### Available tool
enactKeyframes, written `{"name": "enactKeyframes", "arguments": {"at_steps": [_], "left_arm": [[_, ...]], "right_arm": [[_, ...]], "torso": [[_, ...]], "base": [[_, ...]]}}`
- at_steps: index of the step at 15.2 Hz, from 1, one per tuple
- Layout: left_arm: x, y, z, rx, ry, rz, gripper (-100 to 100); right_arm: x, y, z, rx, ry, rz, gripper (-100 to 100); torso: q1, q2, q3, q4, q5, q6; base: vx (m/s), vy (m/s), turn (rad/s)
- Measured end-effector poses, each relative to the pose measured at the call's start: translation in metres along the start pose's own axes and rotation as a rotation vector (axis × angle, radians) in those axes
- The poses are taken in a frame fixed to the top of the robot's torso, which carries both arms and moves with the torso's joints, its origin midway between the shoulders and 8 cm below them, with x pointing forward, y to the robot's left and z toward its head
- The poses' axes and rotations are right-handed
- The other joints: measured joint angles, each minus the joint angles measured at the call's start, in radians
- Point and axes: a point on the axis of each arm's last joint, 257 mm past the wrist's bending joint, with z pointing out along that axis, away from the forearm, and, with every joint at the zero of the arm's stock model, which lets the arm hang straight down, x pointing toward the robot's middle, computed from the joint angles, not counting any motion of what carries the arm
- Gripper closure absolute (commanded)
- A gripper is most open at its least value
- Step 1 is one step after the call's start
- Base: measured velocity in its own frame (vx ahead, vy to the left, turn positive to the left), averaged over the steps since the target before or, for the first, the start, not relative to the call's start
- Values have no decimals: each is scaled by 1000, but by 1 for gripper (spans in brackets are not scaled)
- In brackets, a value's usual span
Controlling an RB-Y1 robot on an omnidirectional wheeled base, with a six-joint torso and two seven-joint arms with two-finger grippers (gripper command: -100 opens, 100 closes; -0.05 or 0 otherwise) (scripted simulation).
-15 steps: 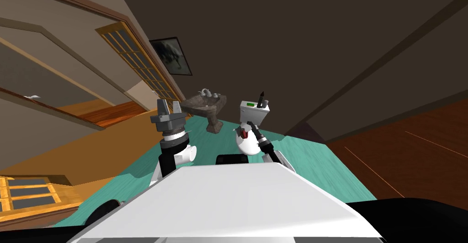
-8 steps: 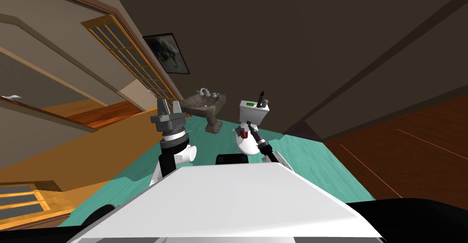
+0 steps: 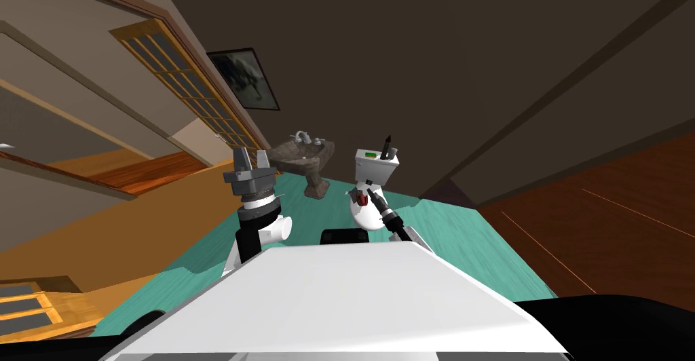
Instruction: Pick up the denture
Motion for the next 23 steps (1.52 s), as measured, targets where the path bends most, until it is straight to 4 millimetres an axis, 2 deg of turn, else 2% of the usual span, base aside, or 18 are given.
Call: {"name": "enactKeyframes", "arguments": {"at_steps": [4, 9, 14, 17, 19, 23], "left_arm": [[0, 0, 0, 0, 0, 0, 0], [0, 0, 0, 0, 0, 0, 0], [0, 0, 0, 0, 0, 0, 0], [0, 0, 0, 0, 0, 0, 0], [0, 0, 0, 0, 0, 0, 0], [0, 0, 0, 0, 0, 0, 0]], "right_arm": [[0, 0, 0, 1, 1, 0, -100], [27, -28, -9, 65, 69, -35, -100], [61, -64, -20, 141, 155, -79, -100], [95, -97, -40, 215, 246, -129, -100], [107, -116, -51, 256, 293, -156, -100], [135, -141, -73, 318, 371, -199, -100]], "torso": [[0, 0, 0, 0, 0, 0], [4, 0, 0, 0, 1, 0], [6, 2, 1, 0, 1, 0], [8, 2, 1, 0, 2, 0], [8, 2, 1, 0, 2, 0], [5, 1, 1, 0, 1, 0]], "base": [[-4, 4, 27], [-2, 56, 95], [-18, 70, 134], [-15, 110, 173], [-15, 96, 113], [-1, 67, 112]]}}
